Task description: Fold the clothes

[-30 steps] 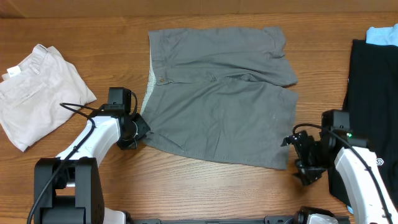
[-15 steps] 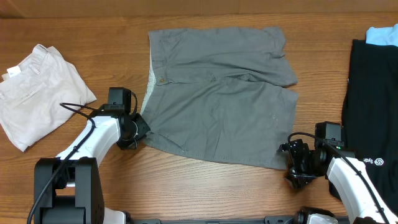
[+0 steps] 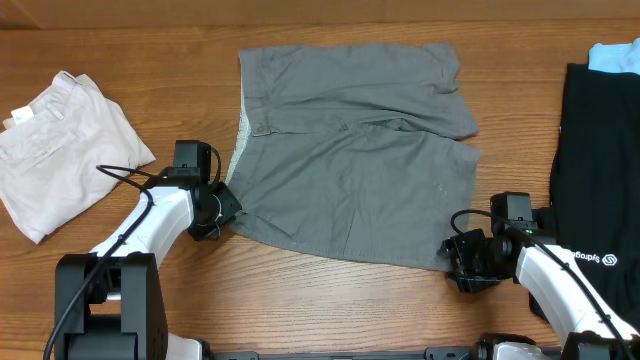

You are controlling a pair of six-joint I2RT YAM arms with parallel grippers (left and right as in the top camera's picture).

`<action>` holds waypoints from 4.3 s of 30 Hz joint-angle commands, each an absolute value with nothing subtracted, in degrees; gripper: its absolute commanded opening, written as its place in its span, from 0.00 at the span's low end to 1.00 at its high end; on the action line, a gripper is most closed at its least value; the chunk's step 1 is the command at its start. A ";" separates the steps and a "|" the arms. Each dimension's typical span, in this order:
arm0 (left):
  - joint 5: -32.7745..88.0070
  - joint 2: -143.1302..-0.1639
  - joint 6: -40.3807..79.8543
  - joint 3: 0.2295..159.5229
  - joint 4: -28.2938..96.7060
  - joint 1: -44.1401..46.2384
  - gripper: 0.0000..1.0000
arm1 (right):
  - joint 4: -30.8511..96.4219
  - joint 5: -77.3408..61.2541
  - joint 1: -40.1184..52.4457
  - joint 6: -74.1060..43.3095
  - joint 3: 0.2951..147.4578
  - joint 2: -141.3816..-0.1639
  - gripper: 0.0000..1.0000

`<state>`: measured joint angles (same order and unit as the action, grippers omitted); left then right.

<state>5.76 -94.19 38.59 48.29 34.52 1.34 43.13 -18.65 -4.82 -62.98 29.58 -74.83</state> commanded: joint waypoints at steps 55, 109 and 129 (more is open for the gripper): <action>2.72 -76.99 37.54 60.47 47.03 1.08 0.05 | 45.36 -6.04 -4.49 -22.02 87.24 -89.03 0.04; -13.65 -94.21 44.75 73.95 45.54 -2.28 0.50 | 27.31 -6.09 -4.95 -18.24 87.09 -107.37 0.81; 2.50 -96.51 35.14 62.74 44.45 10.70 0.10 | 41.63 -14.70 -5.04 -2.72 79.83 -107.50 0.31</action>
